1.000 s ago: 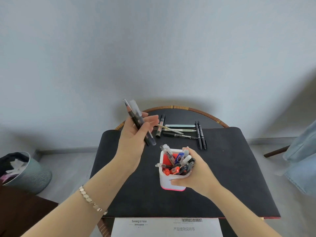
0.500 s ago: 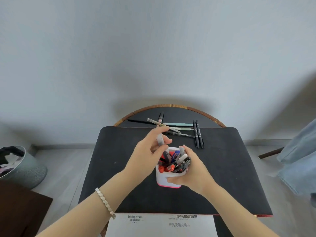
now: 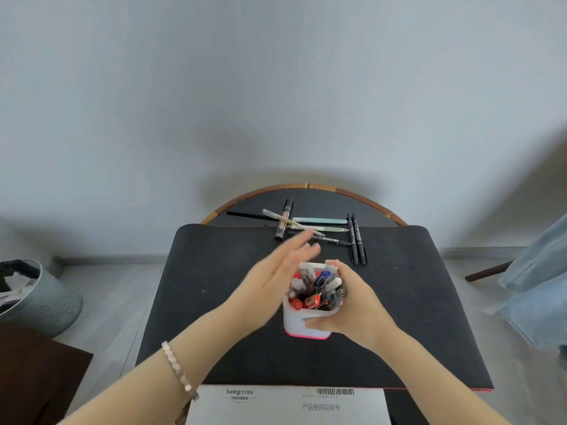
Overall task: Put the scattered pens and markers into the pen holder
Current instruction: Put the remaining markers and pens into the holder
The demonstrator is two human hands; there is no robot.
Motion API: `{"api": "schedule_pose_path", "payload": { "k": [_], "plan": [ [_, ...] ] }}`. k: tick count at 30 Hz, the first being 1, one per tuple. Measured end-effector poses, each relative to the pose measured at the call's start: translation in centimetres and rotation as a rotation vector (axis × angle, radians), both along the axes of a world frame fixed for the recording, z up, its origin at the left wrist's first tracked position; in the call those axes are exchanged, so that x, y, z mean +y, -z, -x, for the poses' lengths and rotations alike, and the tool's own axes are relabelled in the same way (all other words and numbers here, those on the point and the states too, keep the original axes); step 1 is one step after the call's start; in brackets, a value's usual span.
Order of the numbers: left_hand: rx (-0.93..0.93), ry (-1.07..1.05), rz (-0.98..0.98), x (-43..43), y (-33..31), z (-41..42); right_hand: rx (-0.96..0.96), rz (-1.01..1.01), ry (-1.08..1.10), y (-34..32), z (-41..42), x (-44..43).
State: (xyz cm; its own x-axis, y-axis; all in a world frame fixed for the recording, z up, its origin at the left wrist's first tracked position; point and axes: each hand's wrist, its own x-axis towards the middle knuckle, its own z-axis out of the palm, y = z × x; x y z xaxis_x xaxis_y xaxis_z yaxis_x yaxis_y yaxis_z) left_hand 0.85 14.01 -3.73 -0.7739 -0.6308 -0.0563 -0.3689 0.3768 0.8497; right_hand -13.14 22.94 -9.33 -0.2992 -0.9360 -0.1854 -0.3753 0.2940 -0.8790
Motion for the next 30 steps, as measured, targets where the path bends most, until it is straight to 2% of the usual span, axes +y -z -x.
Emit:
{"api": "schedule_pose_path", "payload": {
  "k": [2, 3, 4, 7, 9, 13, 18, 23, 26, 28, 30],
  "plan": [
    [0.170, -0.218, -0.103, -2.0, 0.5, 0.7, -0.027, 0.013, 0.029, -0.4, 1.0, 0.3],
    [0.195, -0.318, -0.133, -3.2, 1.3, 1.2, -0.027, 0.013, 0.056, -0.5, 1.5, 0.4],
    [0.163, -0.387, -0.136, -4.3, 1.9, 1.7, -0.036, 0.026, 0.073, -0.7, 2.1, 0.5],
    [-0.087, -0.471, -0.045, -7.5, 4.6, 3.2, -0.089, 0.033, 0.085, -0.7, 2.9, 0.3],
    [-0.206, -0.508, 0.024, -9.4, 6.2, 4.3, -0.039, 0.021, 0.052, 0.0, 3.0, 0.2],
    [-0.348, -0.589, 0.055, -11.9, 8.4, 6.5, -0.024, 0.004, 0.050, 0.7, 2.8, -0.1],
    [-0.350, -0.634, -0.016, -13.1, 9.3, 6.9, 0.051, 0.032, 0.059, 1.2, 3.4, 0.3],
    [-0.593, -0.367, -0.015, -11.9, 7.7, 4.0, 0.003, 0.014, 0.056, 0.6, 3.1, 0.2],
    [-0.636, -0.346, -0.113, -10.2, 7.4, 1.7, -0.063, -0.014, 0.041, 0.7, 3.1, -0.3],
    [-0.629, -0.383, -0.141, -9.8, 7.2, 1.3, -0.037, -0.010, 0.034, 0.9, 3.1, -0.5],
    [-0.499, -0.509, -0.237, -10.2, 6.9, 2.4, -0.063, -0.017, 0.031, 0.9, 3.1, -0.4]
  ]
}}
